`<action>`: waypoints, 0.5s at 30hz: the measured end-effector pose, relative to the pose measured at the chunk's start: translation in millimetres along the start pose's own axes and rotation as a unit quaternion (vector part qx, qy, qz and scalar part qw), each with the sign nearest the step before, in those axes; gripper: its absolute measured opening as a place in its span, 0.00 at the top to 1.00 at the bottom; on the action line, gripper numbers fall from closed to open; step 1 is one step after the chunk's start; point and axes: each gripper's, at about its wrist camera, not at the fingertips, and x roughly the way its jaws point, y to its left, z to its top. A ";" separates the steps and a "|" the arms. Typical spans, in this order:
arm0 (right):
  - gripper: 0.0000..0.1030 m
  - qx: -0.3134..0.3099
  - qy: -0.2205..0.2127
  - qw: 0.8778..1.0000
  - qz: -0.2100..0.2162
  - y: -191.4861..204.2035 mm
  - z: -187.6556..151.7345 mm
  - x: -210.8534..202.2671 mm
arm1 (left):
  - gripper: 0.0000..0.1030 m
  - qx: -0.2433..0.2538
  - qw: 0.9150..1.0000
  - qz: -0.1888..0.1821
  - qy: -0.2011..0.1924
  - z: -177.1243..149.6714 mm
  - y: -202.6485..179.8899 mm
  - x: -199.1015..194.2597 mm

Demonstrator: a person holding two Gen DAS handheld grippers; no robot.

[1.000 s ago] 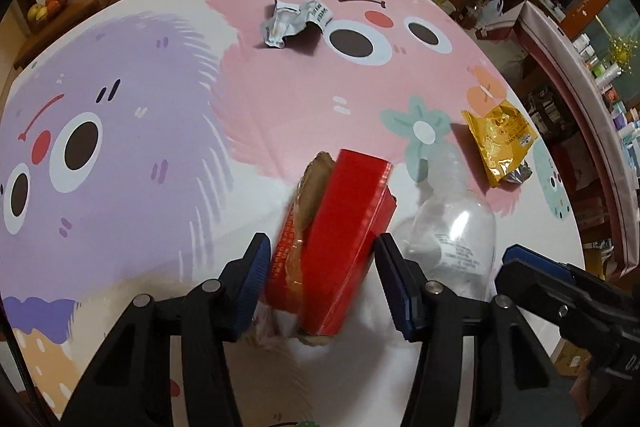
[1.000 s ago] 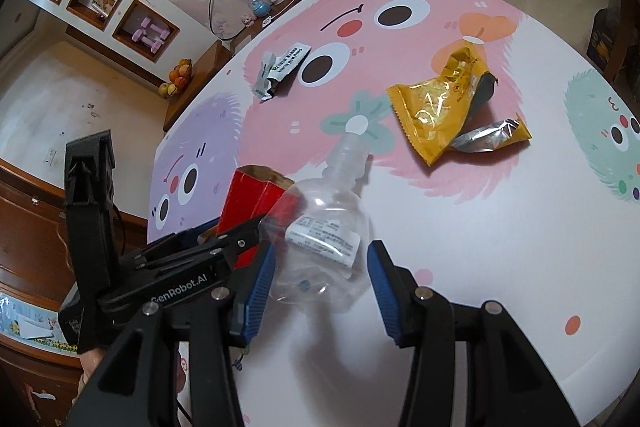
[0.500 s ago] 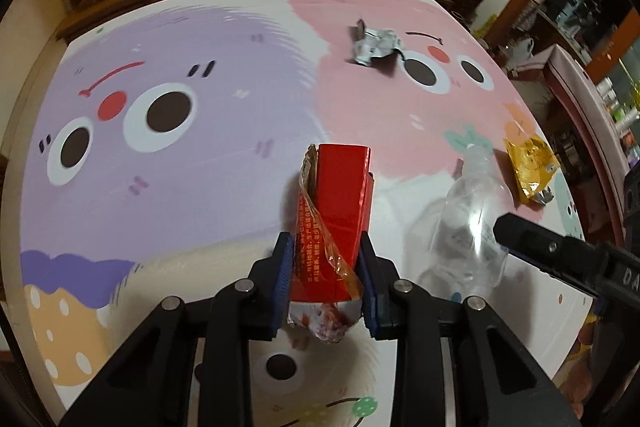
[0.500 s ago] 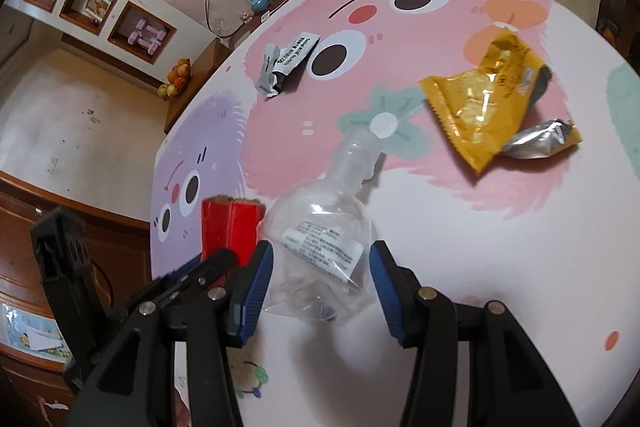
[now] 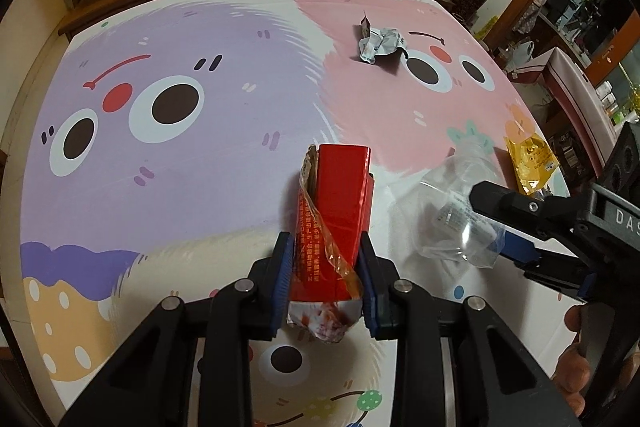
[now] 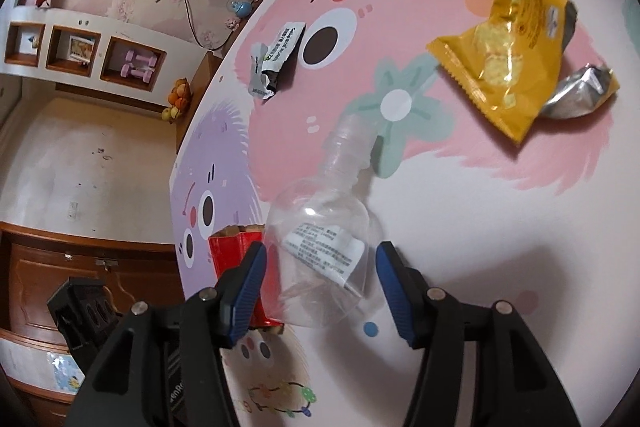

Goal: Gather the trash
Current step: 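Grasp the red box with the left tool while the right tool grasps the clear plastic bottle, then carry the box and bottle down over the bin and open both tools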

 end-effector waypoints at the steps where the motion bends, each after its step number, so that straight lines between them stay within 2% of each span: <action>1: 0.44 0.009 0.000 1.000 0.007 -1.0 0.0 2.5 | 0.72 0.001 1.000 0.000 0.000 0.1 0.3 -0.1; 5: 0.47 0.010 -0.006 1.000 0.013 2.6 -0.7 9.8 | 0.72 -0.003 1.000 0.000 -0.001 -0.5 -0.1 -0.7; 6: 0.50 0.009 -0.008 1.000 0.013 3.6 -0.8 10.4 | 0.72 -0.004 1.000 0.001 -0.002 -0.9 0.0 -0.9; 7: 0.63 0.008 -0.010 1.000 0.023 4.9 -1.7 11.4 | 0.72 -0.007 1.000 0.003 -0.003 -1.3 -0.3 -1.1; 8: 0.67 0.006 -0.011 0.999 0.035 6.8 -2.2 11.1 | 0.73 -0.011 1.000 0.004 -0.003 -1.9 0.1 -1.5; 11: 0.67 -0.018 -0.022 1.000 0.012 16.0 -5.6 6.5 | 0.73 -0.021 1.000 0.002 0.000 -5.6 0.8 -3.9; 15: 0.68 -0.050 -0.029 0.998 0.015 20.8 -13.5 -12.9 | 0.74 -0.028 0.999 -0.014 -0.005 -18.5 -1.7 -19.1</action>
